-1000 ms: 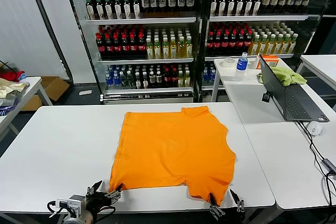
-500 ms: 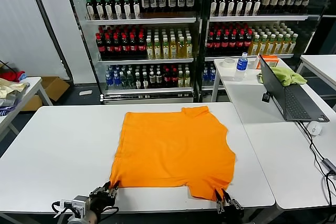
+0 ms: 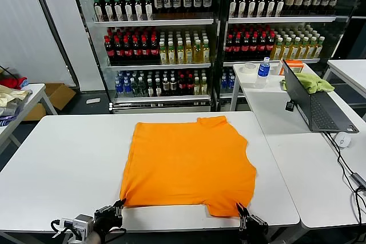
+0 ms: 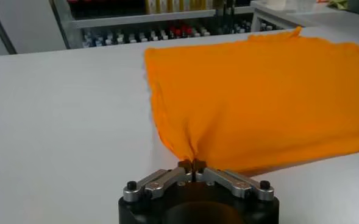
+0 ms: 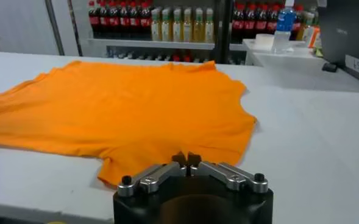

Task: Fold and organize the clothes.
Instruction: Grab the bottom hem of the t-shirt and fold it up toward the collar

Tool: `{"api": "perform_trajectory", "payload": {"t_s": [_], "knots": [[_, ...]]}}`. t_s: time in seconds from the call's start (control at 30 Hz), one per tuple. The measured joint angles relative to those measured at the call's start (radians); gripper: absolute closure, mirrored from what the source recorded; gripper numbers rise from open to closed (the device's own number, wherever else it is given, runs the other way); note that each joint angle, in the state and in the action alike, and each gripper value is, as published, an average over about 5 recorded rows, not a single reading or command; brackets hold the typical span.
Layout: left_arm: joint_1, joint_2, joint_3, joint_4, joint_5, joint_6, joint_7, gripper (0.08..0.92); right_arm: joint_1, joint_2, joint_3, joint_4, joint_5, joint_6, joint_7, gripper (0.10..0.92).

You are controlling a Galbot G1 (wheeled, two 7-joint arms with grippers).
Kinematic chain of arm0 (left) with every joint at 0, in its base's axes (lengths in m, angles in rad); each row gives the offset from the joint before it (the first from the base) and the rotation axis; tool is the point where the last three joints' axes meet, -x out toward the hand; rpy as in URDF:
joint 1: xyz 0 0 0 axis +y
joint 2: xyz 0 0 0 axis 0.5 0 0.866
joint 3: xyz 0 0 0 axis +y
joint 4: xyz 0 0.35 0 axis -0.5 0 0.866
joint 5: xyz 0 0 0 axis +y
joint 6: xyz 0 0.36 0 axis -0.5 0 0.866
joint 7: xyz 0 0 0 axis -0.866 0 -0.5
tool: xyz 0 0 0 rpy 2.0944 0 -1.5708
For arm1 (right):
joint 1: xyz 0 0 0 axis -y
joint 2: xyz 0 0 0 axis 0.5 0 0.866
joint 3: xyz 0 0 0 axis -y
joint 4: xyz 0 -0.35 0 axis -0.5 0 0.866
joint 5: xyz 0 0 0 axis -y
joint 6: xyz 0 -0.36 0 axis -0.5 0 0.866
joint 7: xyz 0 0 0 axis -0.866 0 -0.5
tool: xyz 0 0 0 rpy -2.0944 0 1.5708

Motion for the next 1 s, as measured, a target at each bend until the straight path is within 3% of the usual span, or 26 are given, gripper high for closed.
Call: {"api": "perform_trajectory", "payload": {"t_s": [0.47, 1.0], "knots": [[0.154, 0.061, -0.067, -0.083, -0.004, -0.025, 0.011, 0.92, -0.036, -0.018, -0.002, 0.065, -0.011, -0.029, -0.002, 0.912], [-0.071, 0.101, -0.048, 0.042, -0.112, -0.027, 0.095, 0.92, 0.35, -0.057, -0.06, -0.084, 0.073, -0.12, 0.012, 0.912]]}}
